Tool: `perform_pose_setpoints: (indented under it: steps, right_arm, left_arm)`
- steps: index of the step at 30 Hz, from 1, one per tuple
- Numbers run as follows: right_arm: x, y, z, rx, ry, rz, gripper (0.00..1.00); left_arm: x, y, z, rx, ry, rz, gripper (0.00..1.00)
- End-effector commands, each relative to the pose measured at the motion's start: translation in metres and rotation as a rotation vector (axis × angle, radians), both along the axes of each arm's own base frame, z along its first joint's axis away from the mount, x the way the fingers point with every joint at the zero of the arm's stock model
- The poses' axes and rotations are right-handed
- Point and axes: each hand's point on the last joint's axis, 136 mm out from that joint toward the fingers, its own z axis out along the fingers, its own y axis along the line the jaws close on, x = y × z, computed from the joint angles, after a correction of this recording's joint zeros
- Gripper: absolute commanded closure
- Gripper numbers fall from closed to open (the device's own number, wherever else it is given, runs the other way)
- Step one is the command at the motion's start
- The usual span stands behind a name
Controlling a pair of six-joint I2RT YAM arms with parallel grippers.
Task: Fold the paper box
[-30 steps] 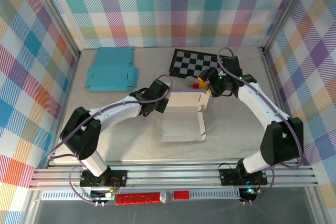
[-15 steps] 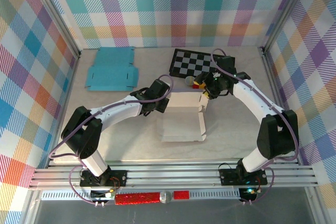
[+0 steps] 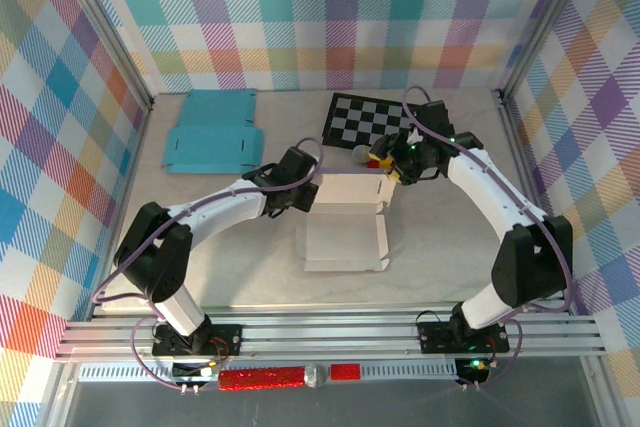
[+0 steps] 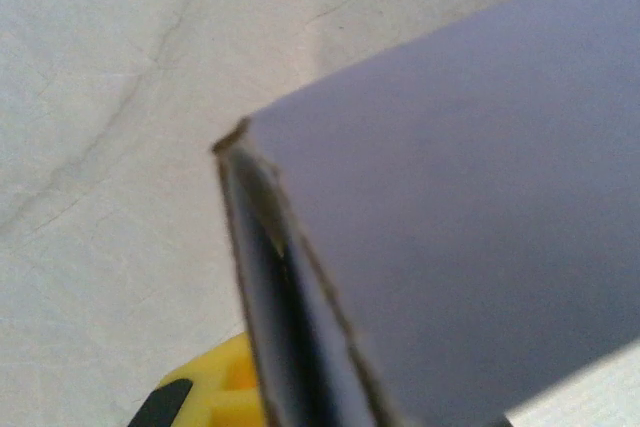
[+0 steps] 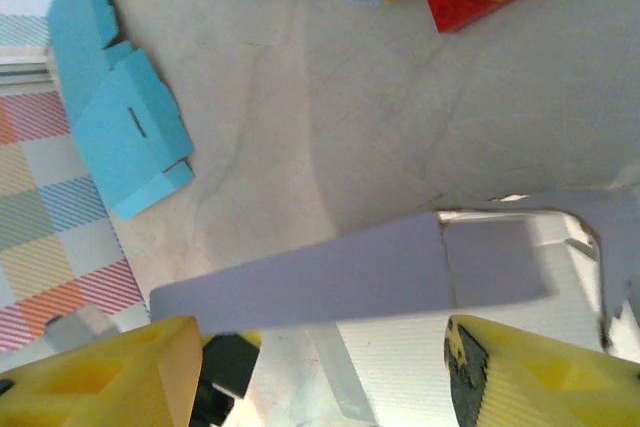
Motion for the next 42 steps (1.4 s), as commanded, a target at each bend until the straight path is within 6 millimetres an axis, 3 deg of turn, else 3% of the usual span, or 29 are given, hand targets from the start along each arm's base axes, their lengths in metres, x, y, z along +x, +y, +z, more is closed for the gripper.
perform_pose_setpoints:
  steps: [1, 5, 11, 17, 20, 24, 29, 42]
  right_arm:
    - [0.004, -0.023, 0.051, 0.017, -0.225, 0.036, 0.35]
    - [0.013, -0.042, 0.063, 0.118, -0.362, 0.048, 0.39]
    - [0.022, -0.035, 0.040, 0.146, -0.457, 0.184, 0.54]
    - [0.030, -0.034, 0.034, 0.209, -0.506, 0.289, 0.62]
    - [0.027, -0.024, 0.039, 0.279, -0.543, 0.377, 0.63]
    - [0.023, -0.021, 0.030, 0.264, -0.552, 0.434, 0.63]
    - [0.021, -0.011, 0.041, 0.315, -0.585, 0.489, 0.61]
    - [0.016, -0.001, 0.041, 0.292, -0.590, 0.527, 0.61]
  left_arm:
    - [-0.001, 0.003, 0.027, -0.099, 0.013, -0.034, 1.00]
    - [-0.002, 0.009, 0.029, -0.158, 0.043, -0.066, 1.00]
    - [0.006, 0.012, 0.044, -0.312, 0.076, -0.092, 1.00]
    - [0.021, 0.018, 0.053, -0.417, 0.107, -0.075, 1.00]
    - [0.023, 0.015, 0.054, -0.440, 0.143, -0.085, 1.00]
    - [0.023, 0.013, 0.054, -0.481, 0.178, -0.095, 1.00]
    - [0.023, 0.012, 0.051, -0.506, 0.245, -0.106, 1.00]
    - [0.027, 0.010, 0.047, -0.530, 0.296, -0.107, 1.00]
